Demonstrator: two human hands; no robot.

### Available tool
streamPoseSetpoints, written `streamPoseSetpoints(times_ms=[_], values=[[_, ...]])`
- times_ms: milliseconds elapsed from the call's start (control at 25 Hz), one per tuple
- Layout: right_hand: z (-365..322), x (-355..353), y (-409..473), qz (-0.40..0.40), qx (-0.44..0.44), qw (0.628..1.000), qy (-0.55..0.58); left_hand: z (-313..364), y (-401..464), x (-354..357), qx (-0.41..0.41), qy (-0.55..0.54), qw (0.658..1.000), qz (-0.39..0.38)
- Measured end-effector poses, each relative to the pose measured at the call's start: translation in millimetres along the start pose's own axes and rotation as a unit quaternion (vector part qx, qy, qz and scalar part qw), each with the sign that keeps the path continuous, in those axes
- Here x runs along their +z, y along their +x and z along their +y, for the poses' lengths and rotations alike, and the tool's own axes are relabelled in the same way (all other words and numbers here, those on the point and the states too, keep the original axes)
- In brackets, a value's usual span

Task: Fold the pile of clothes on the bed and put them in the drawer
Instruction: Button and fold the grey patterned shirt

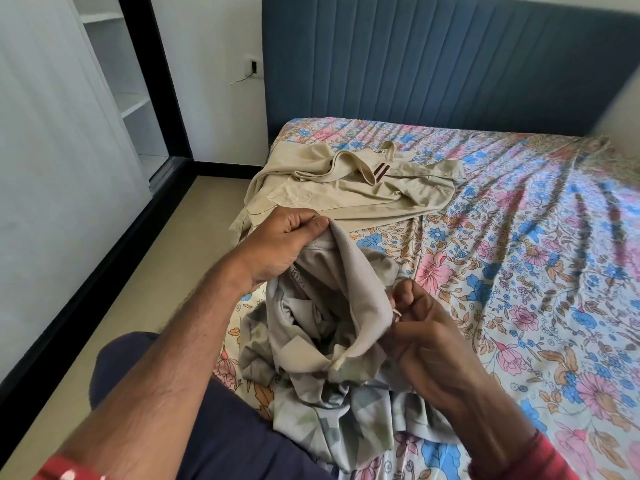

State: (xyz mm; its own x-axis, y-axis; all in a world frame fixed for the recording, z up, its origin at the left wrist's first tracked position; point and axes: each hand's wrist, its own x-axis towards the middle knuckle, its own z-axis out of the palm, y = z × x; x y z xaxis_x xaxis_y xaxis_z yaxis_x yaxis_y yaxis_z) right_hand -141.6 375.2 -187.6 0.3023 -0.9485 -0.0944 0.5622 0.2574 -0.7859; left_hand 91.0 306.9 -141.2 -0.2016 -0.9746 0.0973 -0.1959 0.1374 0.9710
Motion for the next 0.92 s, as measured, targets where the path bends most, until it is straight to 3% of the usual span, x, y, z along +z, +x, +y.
streamPoseSetpoints(times_ms=[80,160,240,280,360,440,600,680,800,920], values=[[3,-2,-1,-0.014,0.013,1.0,-0.021,0,0,2,0.0,-0.014,1.0,0.004],[7,-6,0,0.039,-0.029,0.973,-0.227,1,0,4,-0.006,-0.028,1.0,0.004],[5,-6,0,0.148,-0.137,0.878,-0.434,1,3,7,-0.013,-0.025,1.0,-0.002],[2,-3,1,0.186,-0.213,0.831,-0.479,1,4,8,-0.016,-0.014,1.0,-0.007],[-7,10,0,0.175,-0.361,0.76,-0.512,4,6,11,-0.02,0.011,0.999,-0.025],[-11,30,-1,0.116,-0.387,0.727,-0.556,7,9,15,-0.022,0.019,0.999,-0.036],[-1,38,26,0.149,-0.277,0.763,-0.564,9,9,21,-0.005,0.042,0.999,-0.028],[0,24,37,0.184,-0.249,0.77,-0.558,-8,-5,20,-0.023,0.096,0.992,0.075],[2,8,30,0.195,-0.2,0.768,-0.577,-47,-46,17,-0.138,0.148,0.947,0.25],[7,-3,15,0.194,-0.178,0.758,-0.597,-77,-78,22,-0.27,0.146,0.918,0.252]])
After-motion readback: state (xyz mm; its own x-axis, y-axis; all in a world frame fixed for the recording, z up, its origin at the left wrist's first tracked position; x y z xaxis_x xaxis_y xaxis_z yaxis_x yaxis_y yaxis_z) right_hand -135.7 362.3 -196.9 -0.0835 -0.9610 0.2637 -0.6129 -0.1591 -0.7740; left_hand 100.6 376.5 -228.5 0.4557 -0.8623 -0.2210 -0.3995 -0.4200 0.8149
